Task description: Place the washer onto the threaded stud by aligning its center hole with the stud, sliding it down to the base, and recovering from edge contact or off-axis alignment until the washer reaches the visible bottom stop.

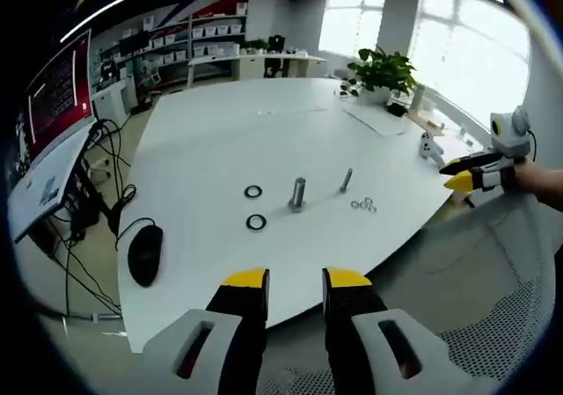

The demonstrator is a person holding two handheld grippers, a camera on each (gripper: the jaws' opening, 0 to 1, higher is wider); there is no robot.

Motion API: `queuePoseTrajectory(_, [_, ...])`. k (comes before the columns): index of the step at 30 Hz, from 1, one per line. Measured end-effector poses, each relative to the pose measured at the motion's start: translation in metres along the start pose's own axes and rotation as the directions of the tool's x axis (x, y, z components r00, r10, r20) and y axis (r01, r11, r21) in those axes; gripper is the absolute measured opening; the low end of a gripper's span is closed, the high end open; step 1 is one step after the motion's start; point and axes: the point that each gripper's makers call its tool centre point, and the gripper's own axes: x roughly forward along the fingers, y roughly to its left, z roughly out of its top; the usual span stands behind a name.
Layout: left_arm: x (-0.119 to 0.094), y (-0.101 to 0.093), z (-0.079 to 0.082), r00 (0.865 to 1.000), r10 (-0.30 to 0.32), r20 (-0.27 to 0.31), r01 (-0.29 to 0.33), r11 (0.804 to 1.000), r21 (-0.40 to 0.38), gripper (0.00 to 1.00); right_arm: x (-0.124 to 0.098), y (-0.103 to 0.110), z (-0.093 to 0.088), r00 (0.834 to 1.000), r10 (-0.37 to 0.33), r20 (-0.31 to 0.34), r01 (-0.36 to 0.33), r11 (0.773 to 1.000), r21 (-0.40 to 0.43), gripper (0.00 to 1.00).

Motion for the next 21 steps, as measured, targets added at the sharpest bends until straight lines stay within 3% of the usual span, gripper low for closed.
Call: queuePoseTrajectory(21, [0.0014,-0.0028,-0.0038,1.0,-0.018,-0.025,0.018,1.0,-0.004,0.21,0.0006,-0.0012,0.0001,1.0,-0.001,-0.004,0.001,1.0,-0.001,0.36])
